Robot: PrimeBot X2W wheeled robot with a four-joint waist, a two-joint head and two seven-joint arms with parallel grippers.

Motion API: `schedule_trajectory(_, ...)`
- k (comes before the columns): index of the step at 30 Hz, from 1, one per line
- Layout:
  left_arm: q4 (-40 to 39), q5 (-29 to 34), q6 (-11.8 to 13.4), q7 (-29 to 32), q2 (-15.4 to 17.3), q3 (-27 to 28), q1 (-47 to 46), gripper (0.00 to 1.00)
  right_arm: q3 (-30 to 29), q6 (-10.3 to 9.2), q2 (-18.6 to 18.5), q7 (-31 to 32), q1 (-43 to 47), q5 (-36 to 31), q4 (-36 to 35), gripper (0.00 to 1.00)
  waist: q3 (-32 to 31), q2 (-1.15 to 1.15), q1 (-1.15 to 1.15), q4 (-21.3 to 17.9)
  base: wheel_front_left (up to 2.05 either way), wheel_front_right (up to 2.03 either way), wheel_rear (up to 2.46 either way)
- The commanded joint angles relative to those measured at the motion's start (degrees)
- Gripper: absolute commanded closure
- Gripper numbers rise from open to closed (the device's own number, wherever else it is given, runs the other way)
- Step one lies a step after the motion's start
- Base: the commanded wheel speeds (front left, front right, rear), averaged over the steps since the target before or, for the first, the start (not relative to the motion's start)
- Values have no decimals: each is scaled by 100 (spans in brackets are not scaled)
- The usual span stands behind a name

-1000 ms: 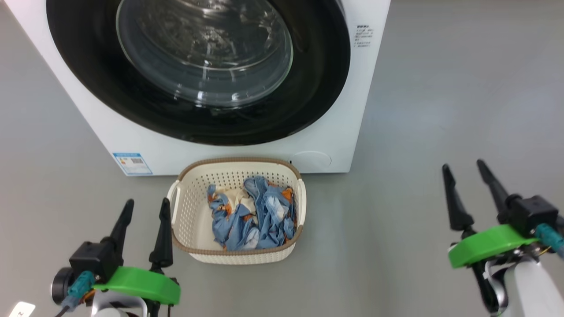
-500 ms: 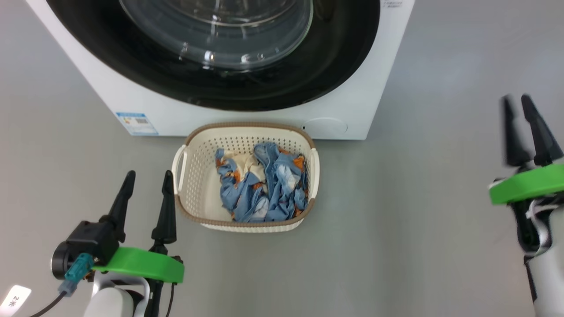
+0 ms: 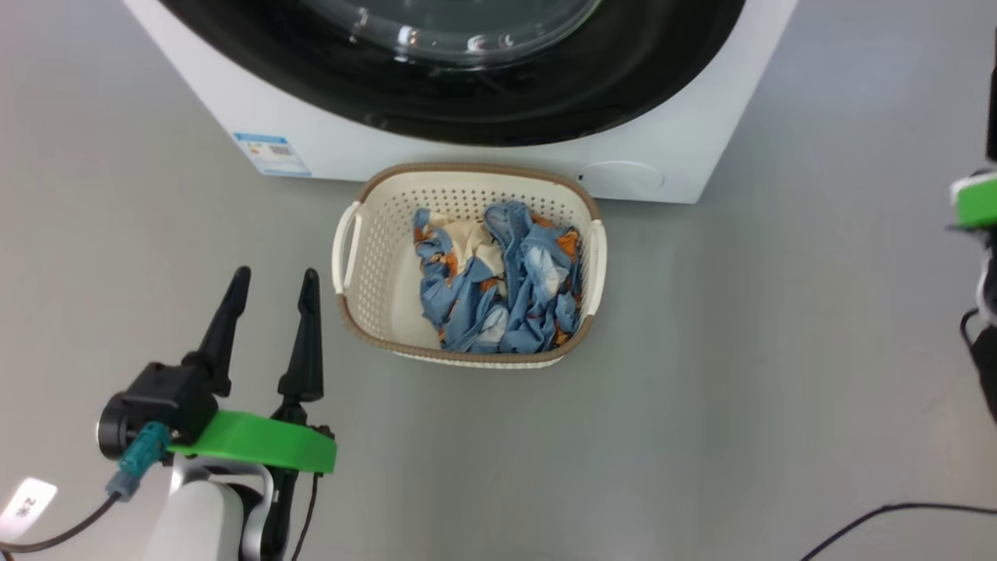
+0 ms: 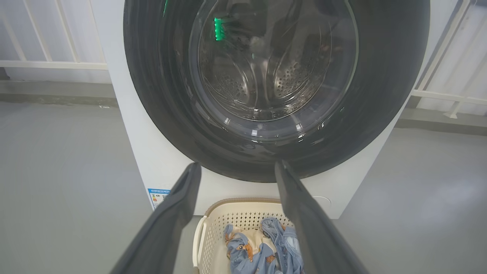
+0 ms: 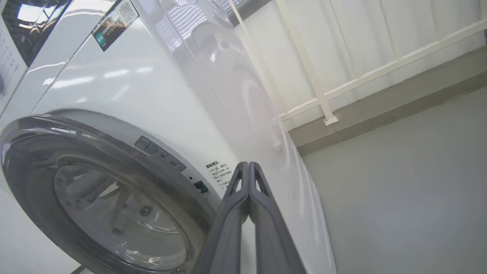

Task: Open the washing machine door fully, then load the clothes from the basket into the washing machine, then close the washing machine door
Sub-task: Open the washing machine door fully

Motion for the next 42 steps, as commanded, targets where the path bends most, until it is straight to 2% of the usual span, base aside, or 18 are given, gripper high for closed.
schedule_trajectory(1,-186,-25,-9,-36,81,171,-157,0,150,48,-109,101,-136,263,-98,100,136,0,0,136,0,0,0)
schedule_trajectory(4,-258,-123,-9,-36,81,206,-155,0,291,48,-252,484,-434,1169,-149,100,227,0,0,217,0,0,0)
schedule_trajectory(6,-329,-172,-8,-36,80,180,-181,0,454,48,-474,863,-699,1825,-171,100,353,0,0,300,0,0,0)
schedule_trajectory(12,-422,-287,37,-36,80,147,-246,0,643,48,-749,1605,-1295,2816,-101,100,639,0,0,439,0,0,0)
schedule_trajectory(19,-484,-385,85,-36,80,48,-323,0,755,48,-821,2474,-1930,3633,161,100,923,0,0,598,0,0,0)
schedule_trajectory(25,-508,-572,139,-36,80,10,-402,0,811,48,-735,3029,-2444,4035,451,100,1094,0,0,748,0,0,0)
schedule_trajectory(42,-651,-892,232,-36,80,-135,-508,0,1049,48,-701,3794,-3398,4175,1089,100,1304,0,0,987,0,0,0)
